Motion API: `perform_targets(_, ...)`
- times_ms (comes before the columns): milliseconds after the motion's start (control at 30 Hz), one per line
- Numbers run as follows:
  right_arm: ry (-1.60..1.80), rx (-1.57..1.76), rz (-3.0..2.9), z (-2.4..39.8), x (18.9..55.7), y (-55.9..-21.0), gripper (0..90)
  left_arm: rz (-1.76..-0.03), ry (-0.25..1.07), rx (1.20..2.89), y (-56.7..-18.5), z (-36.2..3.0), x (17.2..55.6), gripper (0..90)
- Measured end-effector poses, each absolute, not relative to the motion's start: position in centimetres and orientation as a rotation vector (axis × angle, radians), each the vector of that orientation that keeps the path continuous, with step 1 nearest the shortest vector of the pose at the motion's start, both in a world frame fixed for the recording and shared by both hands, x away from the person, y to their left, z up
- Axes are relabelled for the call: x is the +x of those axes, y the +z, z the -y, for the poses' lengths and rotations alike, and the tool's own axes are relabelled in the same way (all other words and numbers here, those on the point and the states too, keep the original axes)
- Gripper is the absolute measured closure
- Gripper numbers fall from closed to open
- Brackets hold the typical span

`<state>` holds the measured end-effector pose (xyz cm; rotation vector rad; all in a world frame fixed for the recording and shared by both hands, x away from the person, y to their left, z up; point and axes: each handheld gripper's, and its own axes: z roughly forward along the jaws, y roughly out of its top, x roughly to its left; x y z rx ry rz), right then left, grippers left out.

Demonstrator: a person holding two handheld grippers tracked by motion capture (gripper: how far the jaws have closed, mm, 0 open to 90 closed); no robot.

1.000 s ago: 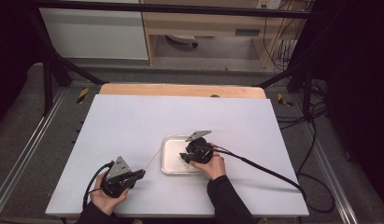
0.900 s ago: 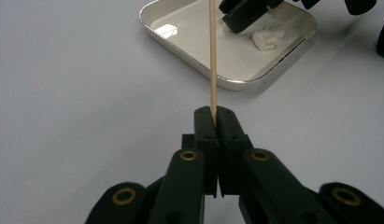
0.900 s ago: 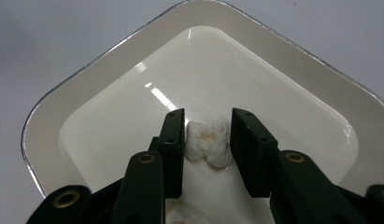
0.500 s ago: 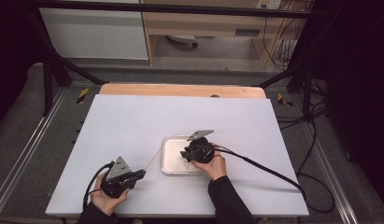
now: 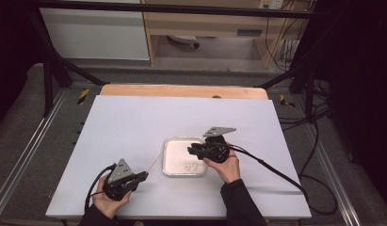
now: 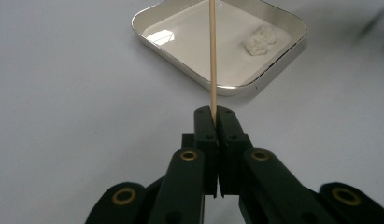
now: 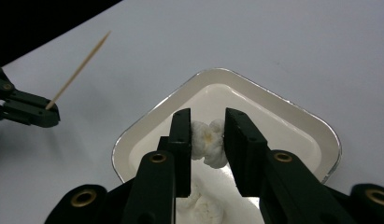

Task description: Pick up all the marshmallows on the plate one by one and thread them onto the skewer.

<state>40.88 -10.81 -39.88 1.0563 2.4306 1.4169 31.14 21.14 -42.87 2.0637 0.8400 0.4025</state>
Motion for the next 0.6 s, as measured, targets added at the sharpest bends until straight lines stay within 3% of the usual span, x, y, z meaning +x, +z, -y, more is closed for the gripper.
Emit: perform_targets(600,1.787,1.062,-2.32,11.7,40.2,-36.5,73.6,-0.8,0.423,2.038,-42.7,-20.5,30.8,88.4)
